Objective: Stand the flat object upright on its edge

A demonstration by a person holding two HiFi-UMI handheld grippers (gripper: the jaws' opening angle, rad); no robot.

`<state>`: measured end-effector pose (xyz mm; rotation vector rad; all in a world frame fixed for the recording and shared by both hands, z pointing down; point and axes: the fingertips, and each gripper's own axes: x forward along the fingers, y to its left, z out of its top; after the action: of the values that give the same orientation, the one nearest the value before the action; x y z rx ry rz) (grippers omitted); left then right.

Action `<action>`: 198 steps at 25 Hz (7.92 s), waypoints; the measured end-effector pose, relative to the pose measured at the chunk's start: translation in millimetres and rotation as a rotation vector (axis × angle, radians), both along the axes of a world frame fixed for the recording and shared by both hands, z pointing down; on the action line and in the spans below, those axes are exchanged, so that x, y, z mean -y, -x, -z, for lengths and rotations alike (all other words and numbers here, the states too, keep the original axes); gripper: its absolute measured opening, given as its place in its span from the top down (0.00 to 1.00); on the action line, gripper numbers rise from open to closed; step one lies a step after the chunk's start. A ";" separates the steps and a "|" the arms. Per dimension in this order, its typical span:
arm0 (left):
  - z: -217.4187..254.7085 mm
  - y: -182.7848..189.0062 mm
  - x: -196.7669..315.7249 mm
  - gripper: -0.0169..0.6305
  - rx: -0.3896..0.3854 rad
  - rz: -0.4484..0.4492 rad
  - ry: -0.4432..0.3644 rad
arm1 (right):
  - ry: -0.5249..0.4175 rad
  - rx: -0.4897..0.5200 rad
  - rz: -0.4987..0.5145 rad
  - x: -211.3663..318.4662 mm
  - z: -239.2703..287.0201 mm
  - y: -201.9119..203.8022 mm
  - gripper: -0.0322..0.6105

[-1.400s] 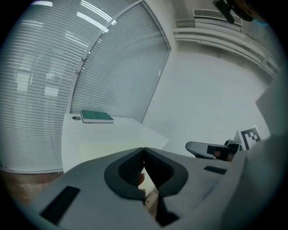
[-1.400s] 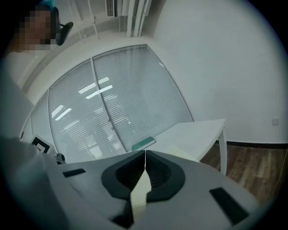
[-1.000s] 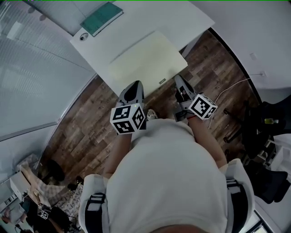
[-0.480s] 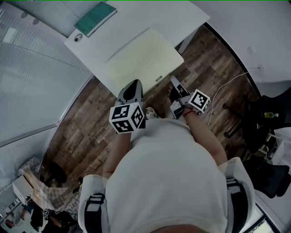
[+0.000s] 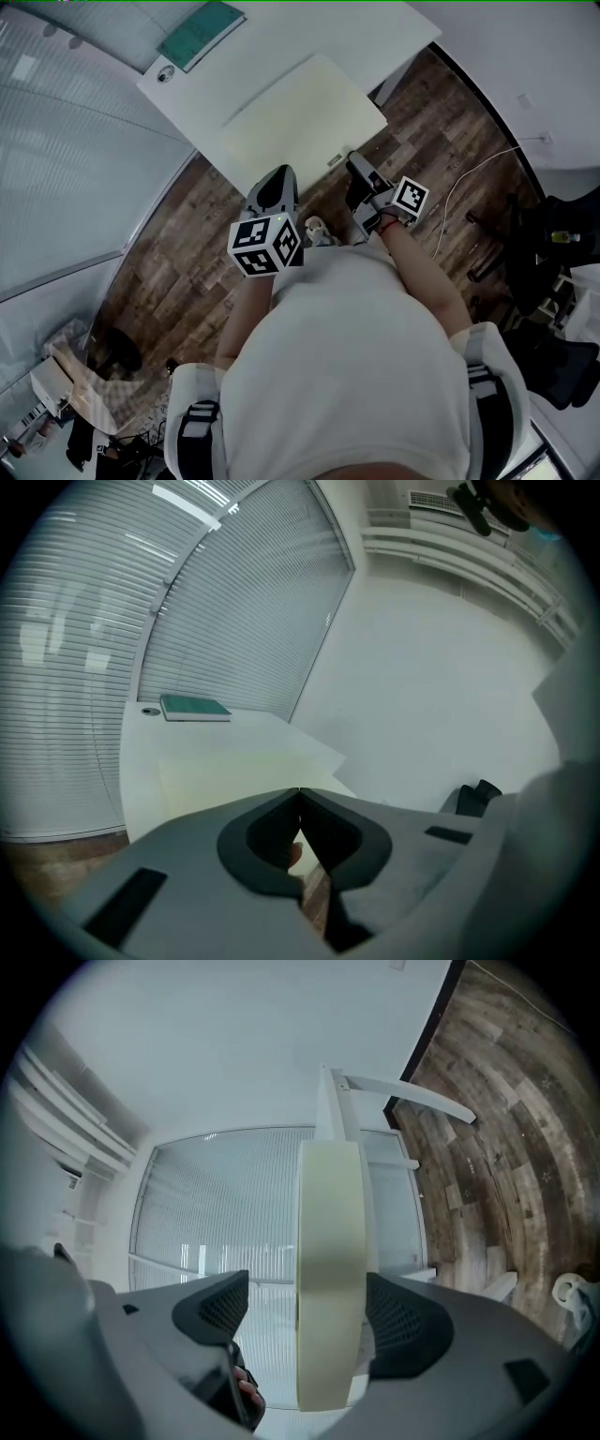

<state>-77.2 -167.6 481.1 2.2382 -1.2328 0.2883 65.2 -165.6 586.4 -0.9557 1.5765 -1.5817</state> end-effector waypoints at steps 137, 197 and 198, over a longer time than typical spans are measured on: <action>-16.6 78.3 8.0 0.94 0.032 0.182 0.038 | -0.429 -1.501 -0.152 265.0 189.8 88.3 0.55; -7.1 4.0 -64.2 0.94 0.038 0.279 0.028 | -0.526 -1.372 0.114 142.5 172.2 37.8 0.41; -6.1 0.0 -68.0 0.94 0.039 0.280 0.027 | -0.526 -1.364 0.122 134.3 171.8 33.0 0.41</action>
<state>-77.2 -99.6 487.2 2.0132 -1.5328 0.2387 32.2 -299.9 414.6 -1.7582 2.7412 -0.3187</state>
